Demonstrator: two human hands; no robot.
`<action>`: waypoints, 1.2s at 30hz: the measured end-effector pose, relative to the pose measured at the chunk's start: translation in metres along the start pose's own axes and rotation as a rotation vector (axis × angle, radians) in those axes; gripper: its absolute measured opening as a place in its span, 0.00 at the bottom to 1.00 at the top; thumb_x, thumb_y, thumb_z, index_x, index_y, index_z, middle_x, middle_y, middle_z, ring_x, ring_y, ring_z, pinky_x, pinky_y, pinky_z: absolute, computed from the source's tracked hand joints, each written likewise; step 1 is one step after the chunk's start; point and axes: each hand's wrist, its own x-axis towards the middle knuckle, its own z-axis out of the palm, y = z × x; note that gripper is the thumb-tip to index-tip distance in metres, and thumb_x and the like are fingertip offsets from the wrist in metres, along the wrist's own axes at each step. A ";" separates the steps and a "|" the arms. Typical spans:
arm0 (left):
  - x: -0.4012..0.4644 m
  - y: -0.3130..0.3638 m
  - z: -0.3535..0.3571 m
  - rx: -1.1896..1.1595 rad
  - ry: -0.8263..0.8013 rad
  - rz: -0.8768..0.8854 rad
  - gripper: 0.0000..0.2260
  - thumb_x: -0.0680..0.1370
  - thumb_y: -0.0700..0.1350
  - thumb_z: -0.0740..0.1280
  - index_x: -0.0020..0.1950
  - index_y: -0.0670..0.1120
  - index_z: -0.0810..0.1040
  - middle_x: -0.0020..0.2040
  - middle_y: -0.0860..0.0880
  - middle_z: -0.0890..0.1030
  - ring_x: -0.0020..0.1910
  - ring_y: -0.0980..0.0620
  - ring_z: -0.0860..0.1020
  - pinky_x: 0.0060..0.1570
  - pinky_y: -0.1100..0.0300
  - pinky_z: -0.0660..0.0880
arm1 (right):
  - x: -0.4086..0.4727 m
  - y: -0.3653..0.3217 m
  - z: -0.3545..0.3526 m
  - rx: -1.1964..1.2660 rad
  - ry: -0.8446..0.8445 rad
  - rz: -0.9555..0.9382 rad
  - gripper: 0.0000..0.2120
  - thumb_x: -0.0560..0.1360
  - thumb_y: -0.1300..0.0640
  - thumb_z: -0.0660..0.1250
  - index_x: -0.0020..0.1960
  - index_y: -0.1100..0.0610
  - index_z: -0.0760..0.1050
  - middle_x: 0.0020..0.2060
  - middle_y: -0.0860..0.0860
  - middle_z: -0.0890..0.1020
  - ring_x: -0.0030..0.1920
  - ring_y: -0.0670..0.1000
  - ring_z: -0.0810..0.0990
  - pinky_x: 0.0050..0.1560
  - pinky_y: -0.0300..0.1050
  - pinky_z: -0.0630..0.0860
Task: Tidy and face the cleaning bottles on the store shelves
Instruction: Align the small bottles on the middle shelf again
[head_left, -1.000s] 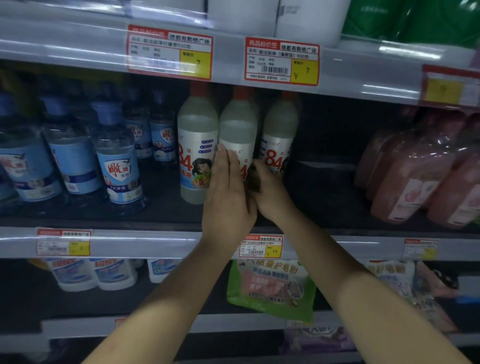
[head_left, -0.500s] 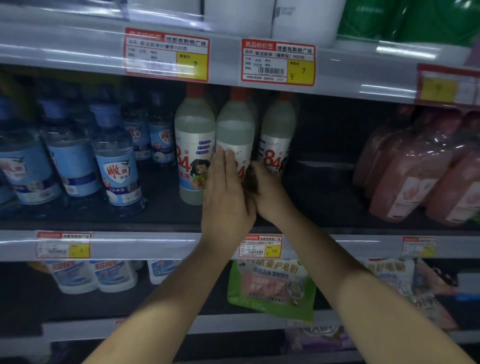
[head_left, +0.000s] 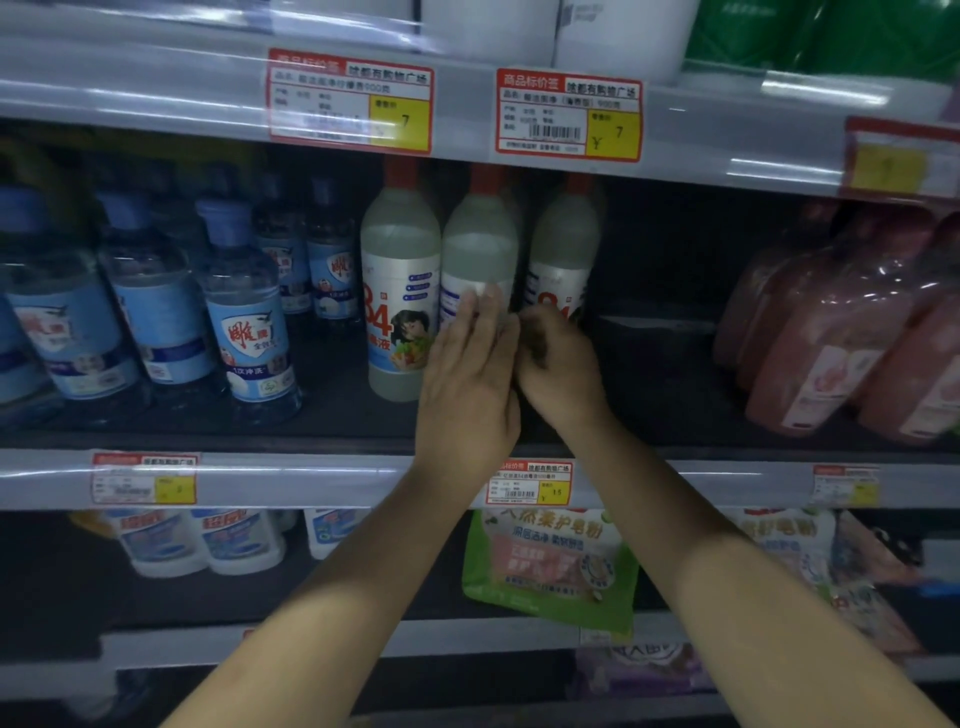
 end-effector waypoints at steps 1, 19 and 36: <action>0.000 0.000 0.000 -0.001 -0.017 0.037 0.23 0.72 0.37 0.56 0.67 0.37 0.69 0.71 0.38 0.66 0.73 0.42 0.58 0.70 0.44 0.59 | 0.001 0.002 -0.002 -0.019 0.121 0.005 0.08 0.74 0.60 0.65 0.52 0.59 0.73 0.46 0.55 0.80 0.46 0.52 0.79 0.45 0.44 0.74; 0.002 -0.002 0.006 -0.163 -0.467 0.069 0.20 0.76 0.41 0.54 0.63 0.33 0.73 0.65 0.32 0.71 0.60 0.36 0.75 0.62 0.52 0.63 | 0.032 0.032 -0.008 0.107 0.063 0.362 0.26 0.72 0.59 0.71 0.66 0.61 0.64 0.61 0.58 0.76 0.59 0.53 0.76 0.50 0.40 0.70; 0.000 -0.002 0.007 -0.117 -0.468 0.020 0.23 0.79 0.39 0.58 0.73 0.39 0.58 0.75 0.37 0.53 0.73 0.43 0.59 0.65 0.65 0.51 | 0.024 0.034 -0.008 0.174 0.061 0.341 0.26 0.73 0.61 0.70 0.66 0.61 0.63 0.61 0.57 0.76 0.59 0.51 0.75 0.55 0.41 0.72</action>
